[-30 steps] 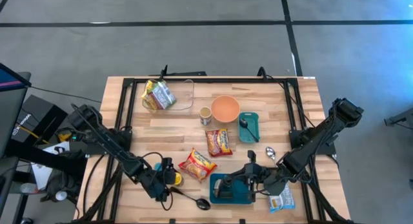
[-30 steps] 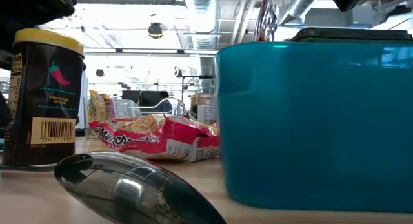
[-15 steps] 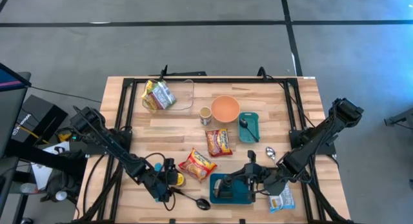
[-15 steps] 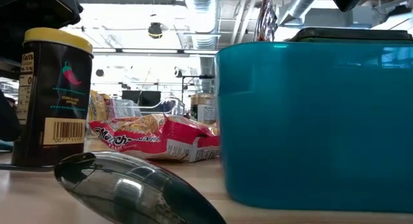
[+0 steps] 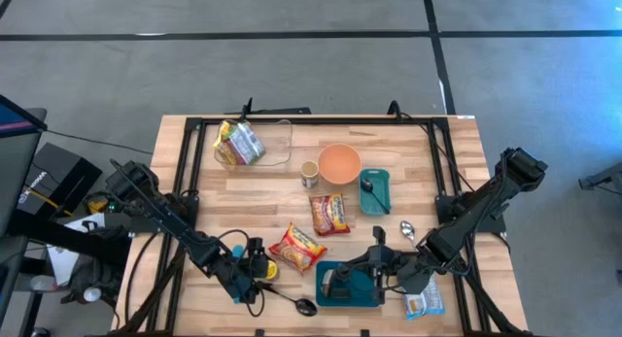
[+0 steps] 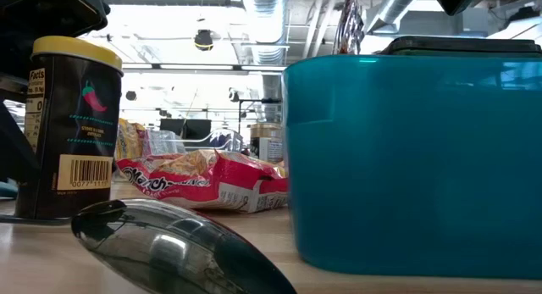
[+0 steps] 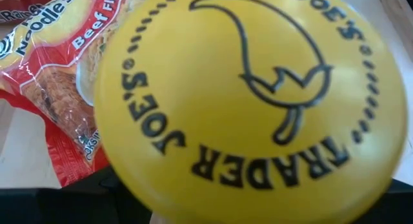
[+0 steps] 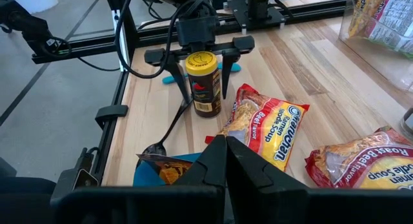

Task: Pick & Place Food Item
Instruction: Put the yellow seasoning bottle into the blue bin

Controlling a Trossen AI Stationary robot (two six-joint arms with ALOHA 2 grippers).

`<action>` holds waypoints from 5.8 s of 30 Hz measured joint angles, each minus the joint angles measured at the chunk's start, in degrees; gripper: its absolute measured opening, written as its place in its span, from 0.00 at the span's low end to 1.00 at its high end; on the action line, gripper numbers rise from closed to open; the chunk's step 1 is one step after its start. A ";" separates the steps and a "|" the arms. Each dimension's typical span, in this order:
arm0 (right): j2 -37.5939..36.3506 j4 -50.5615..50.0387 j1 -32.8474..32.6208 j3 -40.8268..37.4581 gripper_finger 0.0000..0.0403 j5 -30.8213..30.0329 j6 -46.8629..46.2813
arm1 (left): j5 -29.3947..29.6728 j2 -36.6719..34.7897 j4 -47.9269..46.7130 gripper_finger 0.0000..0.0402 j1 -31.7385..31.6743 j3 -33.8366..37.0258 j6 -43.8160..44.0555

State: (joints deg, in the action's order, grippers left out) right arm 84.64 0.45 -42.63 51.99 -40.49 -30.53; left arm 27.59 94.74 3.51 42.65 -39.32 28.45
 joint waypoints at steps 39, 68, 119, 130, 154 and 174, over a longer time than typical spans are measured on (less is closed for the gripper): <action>0.00 0.00 0.00 0.00 0.00 0.00 0.00 | 0.00 -0.07 -0.02 0.56 0.00 -0.01 -0.13; 0.00 0.00 0.07 0.00 0.00 0.00 0.01 | -0.02 -5.34 0.53 0.55 0.00 0.01 0.16; -0.02 -0.73 12.61 0.00 0.00 8.44 0.53 | -20.79 -1.41 10.19 0.54 -24.06 -12.12 -14.64; 0.00 -1.14 12.78 0.00 0.01 11.10 0.51 | -20.85 0.76 4.79 0.54 -24.02 -16.16 -14.71; 0.00 3.80 13.70 0.02 0.68 11.13 0.99 | -20.81 0.74 4.90 0.54 -24.00 -16.09 -14.71; 5.98 12.80 15.08 -0.07 0.69 12.17 6.36 | -20.80 0.68 5.06 0.54 -24.00 -16.07 -14.69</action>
State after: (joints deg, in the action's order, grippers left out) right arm 90.62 13.25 -27.55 51.92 -28.32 -24.17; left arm 6.80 95.42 8.57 18.65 -55.40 13.76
